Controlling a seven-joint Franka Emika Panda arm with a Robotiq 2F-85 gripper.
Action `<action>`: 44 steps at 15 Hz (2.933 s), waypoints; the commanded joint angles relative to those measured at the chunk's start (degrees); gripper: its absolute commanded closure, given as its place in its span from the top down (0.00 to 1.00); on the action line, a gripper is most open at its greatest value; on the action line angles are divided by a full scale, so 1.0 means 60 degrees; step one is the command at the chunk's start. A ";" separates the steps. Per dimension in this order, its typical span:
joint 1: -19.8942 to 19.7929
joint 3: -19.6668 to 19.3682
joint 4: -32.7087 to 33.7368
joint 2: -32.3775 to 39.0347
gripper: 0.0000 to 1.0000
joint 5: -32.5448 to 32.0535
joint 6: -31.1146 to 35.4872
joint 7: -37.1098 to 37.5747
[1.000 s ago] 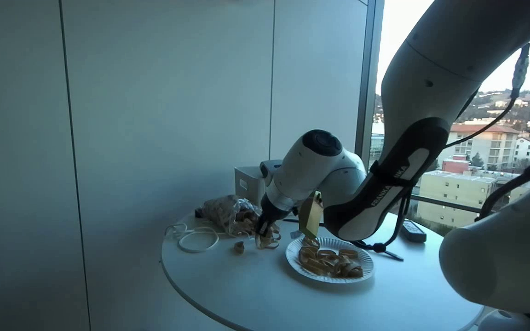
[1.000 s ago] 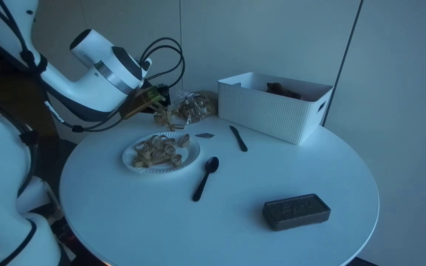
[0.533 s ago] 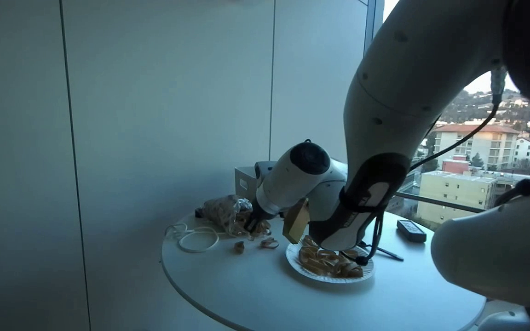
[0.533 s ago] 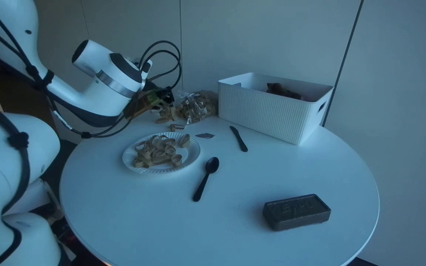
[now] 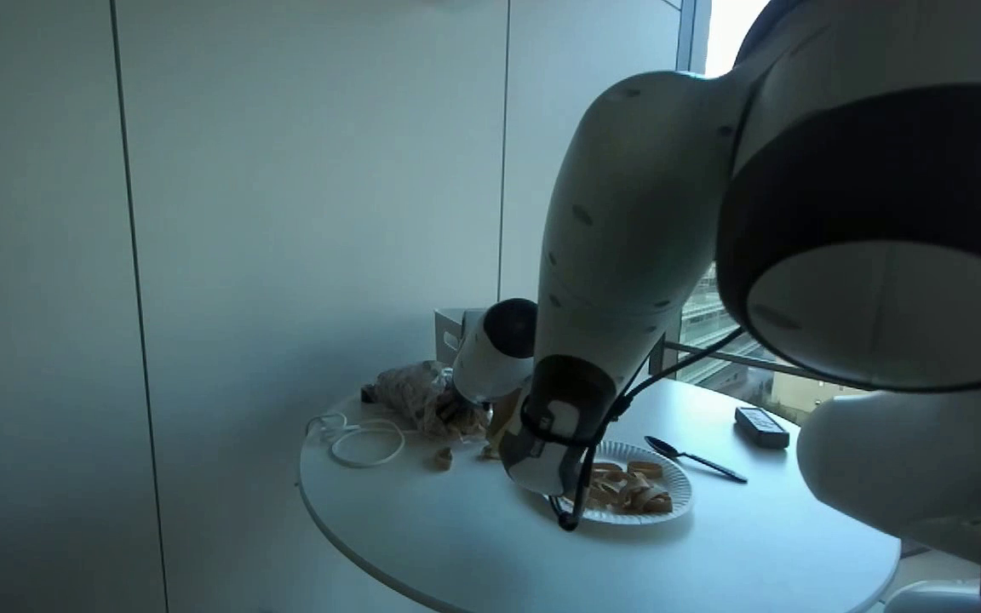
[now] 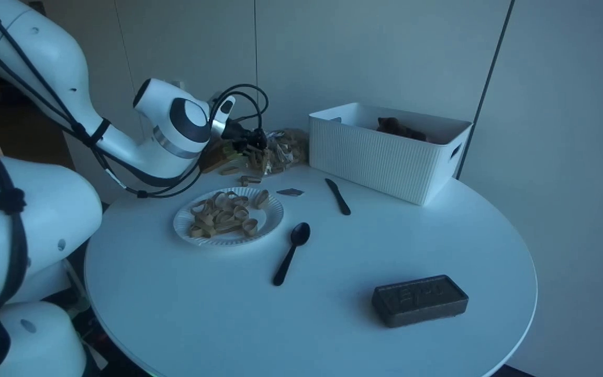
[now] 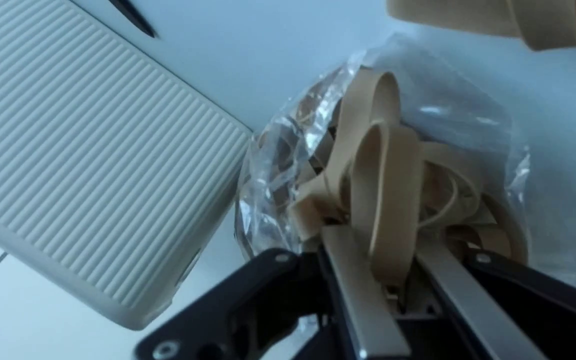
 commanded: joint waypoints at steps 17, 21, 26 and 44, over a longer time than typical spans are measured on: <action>0.8763 -0.8547 -0.1865 0.2553 1.00 0.1708 -0.4528 -0.5684; 0.9975 -1.0644 -0.1797 0.1442 1.00 0.2492 -0.8018 -0.6874; 1.1055 -1.2580 -0.1671 0.1455 1.00 0.0847 -1.0096 -0.5592; 1.4107 -1.5485 -0.1783 0.2245 1.00 0.0035 -1.1155 -0.6865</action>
